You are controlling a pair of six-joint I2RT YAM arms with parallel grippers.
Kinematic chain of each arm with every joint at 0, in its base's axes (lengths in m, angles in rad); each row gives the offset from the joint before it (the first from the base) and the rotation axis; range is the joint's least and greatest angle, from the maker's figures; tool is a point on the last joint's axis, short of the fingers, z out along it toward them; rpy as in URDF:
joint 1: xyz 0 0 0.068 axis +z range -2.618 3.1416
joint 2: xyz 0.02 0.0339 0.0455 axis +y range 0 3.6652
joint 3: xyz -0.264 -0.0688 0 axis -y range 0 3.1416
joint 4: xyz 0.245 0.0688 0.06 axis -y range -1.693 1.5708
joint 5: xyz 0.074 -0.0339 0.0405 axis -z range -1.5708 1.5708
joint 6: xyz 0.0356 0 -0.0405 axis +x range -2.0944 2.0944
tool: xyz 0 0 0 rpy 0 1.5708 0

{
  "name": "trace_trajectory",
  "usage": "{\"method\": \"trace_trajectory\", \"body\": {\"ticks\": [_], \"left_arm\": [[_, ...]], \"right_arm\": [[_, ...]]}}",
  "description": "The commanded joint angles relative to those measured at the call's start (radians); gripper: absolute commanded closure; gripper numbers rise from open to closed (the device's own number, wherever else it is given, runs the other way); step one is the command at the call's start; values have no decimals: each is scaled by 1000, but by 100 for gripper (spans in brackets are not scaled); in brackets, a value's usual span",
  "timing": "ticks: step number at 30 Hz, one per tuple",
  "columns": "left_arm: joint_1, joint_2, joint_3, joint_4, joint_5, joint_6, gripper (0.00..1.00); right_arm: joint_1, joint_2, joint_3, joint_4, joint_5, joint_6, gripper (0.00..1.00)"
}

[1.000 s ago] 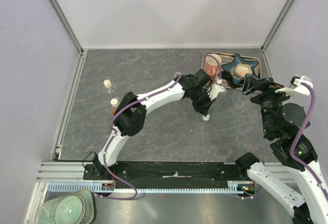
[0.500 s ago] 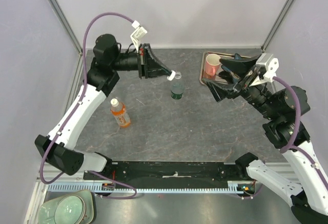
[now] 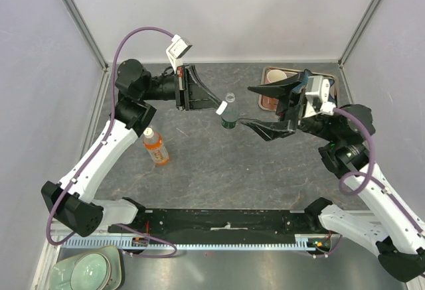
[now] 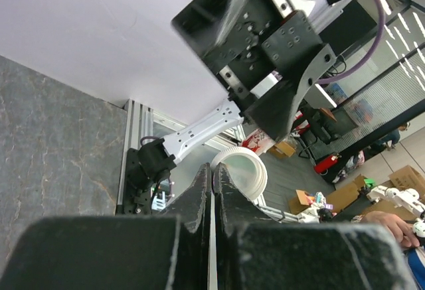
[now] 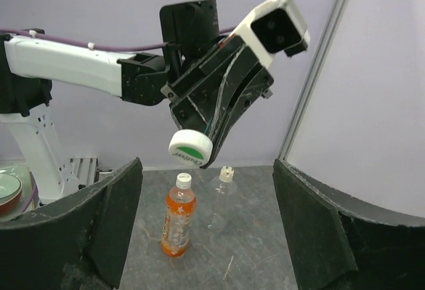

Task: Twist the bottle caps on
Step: Pick up the bottle cap from the center of the board.

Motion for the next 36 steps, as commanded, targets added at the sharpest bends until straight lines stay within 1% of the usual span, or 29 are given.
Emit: {"method": "trace_trajectory", "body": {"ticks": [1, 4, 5, 6, 8, 11, 14, 15, 21, 26, 33, 35, 36], "left_arm": [[-4, -10, 39, 72, -12, -76, 98], [-7, 2, 42, 72, -16, -79, 98], [-5, 5, 44, 72, -16, -82, 98], [-5, 10, 44, 75, -19, -88, 98], [-5, 15, 45, 84, -21, -96, 98], [-7, 22, 47, 96, -24, -114, 98], [-5, 25, 47, 106, -26, -127, 98], [-5, 25, 45, 104, -26, -130, 98], [-5, 22, 44, 109, -30, -145, 98], [-5, 18, 38, 104, -33, -150, 98], [-4, 5, 34, 81, -47, -140, 98], [0, 5, 38, 55, -56, -128, 98], [1, 4, 39, 47, -59, -125, 98]], "right_arm": [[84, 23, -18, 12, 117, -123, 14], [172, 60, -17, 7, 218, -208, 14], [221, 67, -15, 7, 243, -253, 15], [242, 73, -15, 13, 293, -270, 16], [280, 89, -17, 29, 332, -301, 17], [306, 103, -29, 67, 392, -317, 19], [315, 112, -38, 105, 439, -320, 24], [317, 113, -41, 116, 445, -317, 29], [323, 107, -69, 158, 505, -303, 43], [323, 101, -84, 173, 525, -286, 47], [323, 103, -61, 150, 530, -254, 57], [323, 103, -52, 141, 528, -245, 64], [323, 101, -49, 138, 533, -232, 79]]}}
